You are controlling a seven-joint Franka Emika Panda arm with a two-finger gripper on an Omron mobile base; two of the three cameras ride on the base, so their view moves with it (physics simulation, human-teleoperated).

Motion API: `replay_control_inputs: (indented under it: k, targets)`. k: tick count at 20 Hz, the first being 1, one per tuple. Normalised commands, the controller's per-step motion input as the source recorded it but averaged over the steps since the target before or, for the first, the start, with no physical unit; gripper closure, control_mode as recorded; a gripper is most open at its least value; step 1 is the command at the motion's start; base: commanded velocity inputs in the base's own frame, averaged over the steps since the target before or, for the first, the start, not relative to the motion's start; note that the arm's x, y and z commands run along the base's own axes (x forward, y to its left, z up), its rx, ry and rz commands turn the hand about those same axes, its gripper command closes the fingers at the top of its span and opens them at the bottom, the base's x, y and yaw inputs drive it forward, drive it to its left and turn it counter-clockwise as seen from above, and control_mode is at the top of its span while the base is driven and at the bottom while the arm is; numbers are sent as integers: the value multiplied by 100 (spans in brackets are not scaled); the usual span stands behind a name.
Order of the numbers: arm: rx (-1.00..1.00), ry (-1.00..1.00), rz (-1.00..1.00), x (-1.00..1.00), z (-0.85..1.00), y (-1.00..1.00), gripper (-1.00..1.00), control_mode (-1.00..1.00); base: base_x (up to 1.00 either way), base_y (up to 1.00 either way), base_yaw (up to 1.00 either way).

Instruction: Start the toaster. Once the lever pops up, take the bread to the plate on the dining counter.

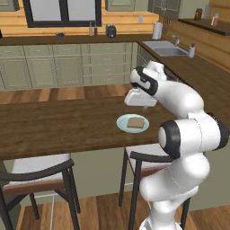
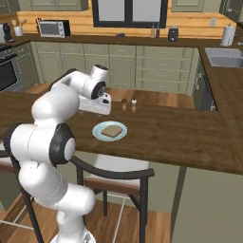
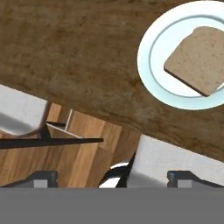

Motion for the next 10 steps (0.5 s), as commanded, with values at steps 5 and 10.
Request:
replay_control_inputs:
  k: [5,10]
  targets:
    - [-25,-3,-14,-100,0,42,-100,-100,0,0,0]
    - [-18,0,-17,-84,10,4,-100,-100,0,0,0]
